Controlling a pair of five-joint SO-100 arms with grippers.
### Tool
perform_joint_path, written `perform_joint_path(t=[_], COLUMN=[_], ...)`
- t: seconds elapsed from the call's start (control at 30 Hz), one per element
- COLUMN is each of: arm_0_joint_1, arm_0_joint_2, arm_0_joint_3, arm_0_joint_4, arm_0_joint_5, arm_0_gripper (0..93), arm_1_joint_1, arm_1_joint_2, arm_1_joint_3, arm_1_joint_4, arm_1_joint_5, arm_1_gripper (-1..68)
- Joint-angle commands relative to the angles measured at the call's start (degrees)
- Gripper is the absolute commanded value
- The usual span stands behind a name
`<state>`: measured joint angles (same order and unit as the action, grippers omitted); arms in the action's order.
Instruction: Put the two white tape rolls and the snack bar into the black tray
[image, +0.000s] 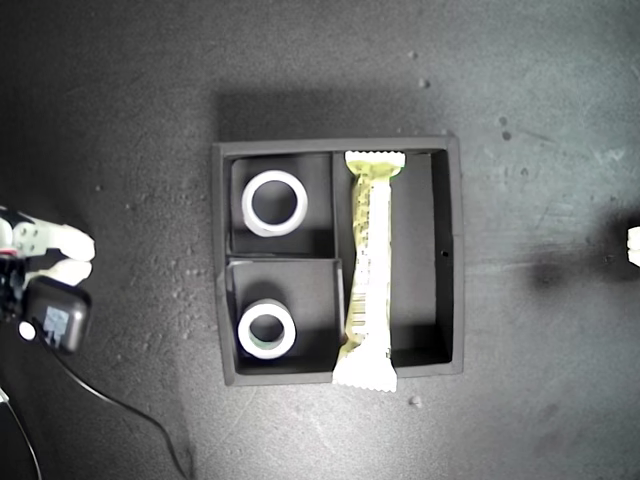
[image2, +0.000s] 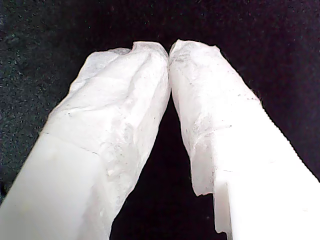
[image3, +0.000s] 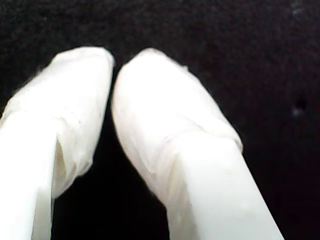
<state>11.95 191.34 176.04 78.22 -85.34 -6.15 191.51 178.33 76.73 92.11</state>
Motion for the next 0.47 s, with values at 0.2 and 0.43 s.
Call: perform_joint_path(t=[0.2,0.43], arm_0_joint_1=[0.0,0.0], arm_0_joint_2=[2.5,2.5], arm_0_joint_3=[3.8,3.8], arm_0_joint_4=[1.8,1.8], arm_0_joint_5=[8.7,8.7], arm_0_gripper=[0.2,0.2], arm_1_joint_1=[0.1,0.1], arm_1_joint_2=[0.4,0.4], arm_1_joint_3=[0.7,0.7], arm_1_joint_4=[0.1,0.1], arm_1_joint_5=[-12.7,-12.7], arm_1_gripper=[0.2,0.2])
